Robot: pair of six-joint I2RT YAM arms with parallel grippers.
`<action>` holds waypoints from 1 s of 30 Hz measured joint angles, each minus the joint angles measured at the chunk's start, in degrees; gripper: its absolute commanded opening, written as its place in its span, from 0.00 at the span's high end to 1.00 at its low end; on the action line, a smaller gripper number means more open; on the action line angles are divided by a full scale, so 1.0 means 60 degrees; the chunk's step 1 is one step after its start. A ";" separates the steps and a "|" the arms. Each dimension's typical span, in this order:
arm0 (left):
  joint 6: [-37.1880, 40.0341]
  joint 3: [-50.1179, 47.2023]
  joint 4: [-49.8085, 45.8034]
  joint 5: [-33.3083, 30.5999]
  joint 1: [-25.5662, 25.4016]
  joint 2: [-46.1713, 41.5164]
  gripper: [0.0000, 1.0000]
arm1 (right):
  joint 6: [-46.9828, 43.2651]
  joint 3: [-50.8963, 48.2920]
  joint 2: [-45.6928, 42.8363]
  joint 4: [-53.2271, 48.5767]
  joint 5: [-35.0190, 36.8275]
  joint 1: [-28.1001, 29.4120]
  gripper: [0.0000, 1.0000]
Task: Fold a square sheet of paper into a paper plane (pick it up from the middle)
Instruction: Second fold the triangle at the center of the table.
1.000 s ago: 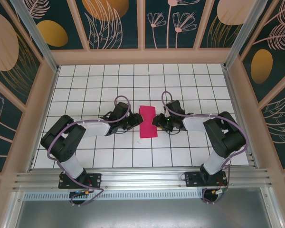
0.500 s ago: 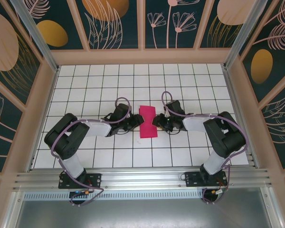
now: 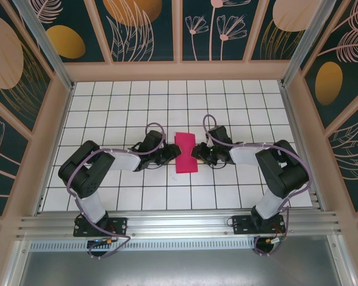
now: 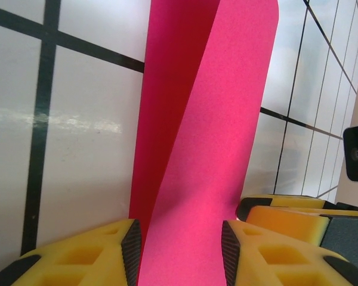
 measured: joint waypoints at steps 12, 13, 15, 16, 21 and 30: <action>0.0018 0.0080 0.0306 0.0463 0.0000 0.0069 0.65 | 0.0004 -0.0117 -0.0044 0.0215 -0.0036 -0.0007 0.63; 0.0036 0.0091 0.0313 0.0484 0.0000 0.0069 0.65 | 0.0000 -0.0117 -0.0044 0.0215 -0.0036 -0.0011 0.63; 0.0040 0.0091 0.0379 0.0543 0.0000 0.0069 0.65 | 0.0004 -0.0117 -0.0044 0.0219 -0.0044 -0.0025 0.62; 0.0040 0.0091 0.0419 0.0579 0.0000 0.0069 0.66 | 0.0004 -0.0124 -0.0051 0.0226 -0.0069 -0.0036 0.62; 0.0047 0.0146 0.0546 0.0692 0.0000 0.0073 0.75 | 0.0004 -0.0321 -0.0342 0.0284 -0.0015 -0.0055 0.54; 0.0175 0.0368 0.0707 0.0943 0.0000 0.0175 0.95 | -0.0244 -0.0801 -0.2255 -0.0044 0.1235 -0.0073 0.47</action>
